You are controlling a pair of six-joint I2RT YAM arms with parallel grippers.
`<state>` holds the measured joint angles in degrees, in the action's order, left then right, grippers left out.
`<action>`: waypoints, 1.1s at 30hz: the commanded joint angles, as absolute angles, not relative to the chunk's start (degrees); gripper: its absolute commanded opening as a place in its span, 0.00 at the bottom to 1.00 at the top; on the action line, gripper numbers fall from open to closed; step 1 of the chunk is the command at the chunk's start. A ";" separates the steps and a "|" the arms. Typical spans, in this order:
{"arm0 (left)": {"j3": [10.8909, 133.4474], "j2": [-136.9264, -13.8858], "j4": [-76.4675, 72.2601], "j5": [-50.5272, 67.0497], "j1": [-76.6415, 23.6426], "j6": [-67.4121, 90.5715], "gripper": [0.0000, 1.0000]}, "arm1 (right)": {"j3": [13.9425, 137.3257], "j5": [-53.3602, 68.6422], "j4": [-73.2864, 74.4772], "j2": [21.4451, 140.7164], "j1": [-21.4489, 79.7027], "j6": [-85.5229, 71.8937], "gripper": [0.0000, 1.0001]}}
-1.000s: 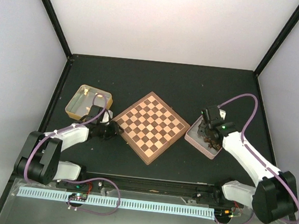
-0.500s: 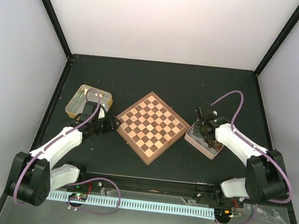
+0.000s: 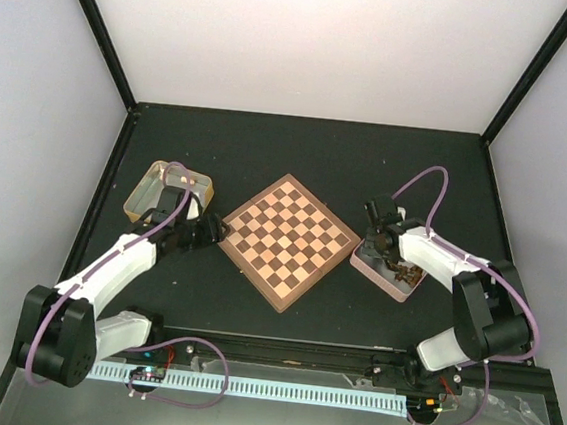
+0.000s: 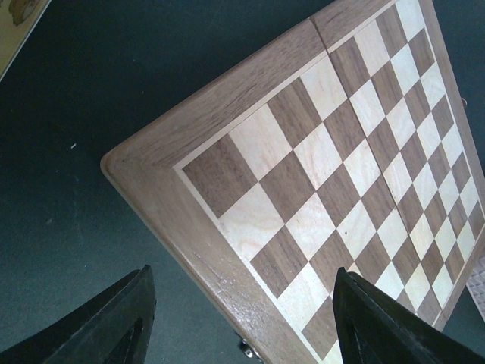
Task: Set up the chess pieces on the board
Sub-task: Pick up the chess piece from the storage box.
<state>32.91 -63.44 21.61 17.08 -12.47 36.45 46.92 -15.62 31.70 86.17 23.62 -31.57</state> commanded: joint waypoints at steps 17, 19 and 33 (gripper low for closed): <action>35.65 -61.57 23.82 13.75 -12.57 35.72 0.66 | 51.23 -12.82 35.61 77.75 23.94 -30.04 0.01; 35.38 -60.39 23.95 12.66 -12.57 35.98 0.66 | 52.78 -9.94 36.03 76.67 25.70 -30.26 0.01; 32.04 -50.55 27.40 5.86 -12.57 38.96 0.66 | 77.48 -2.03 33.79 100.50 49.16 -31.06 0.01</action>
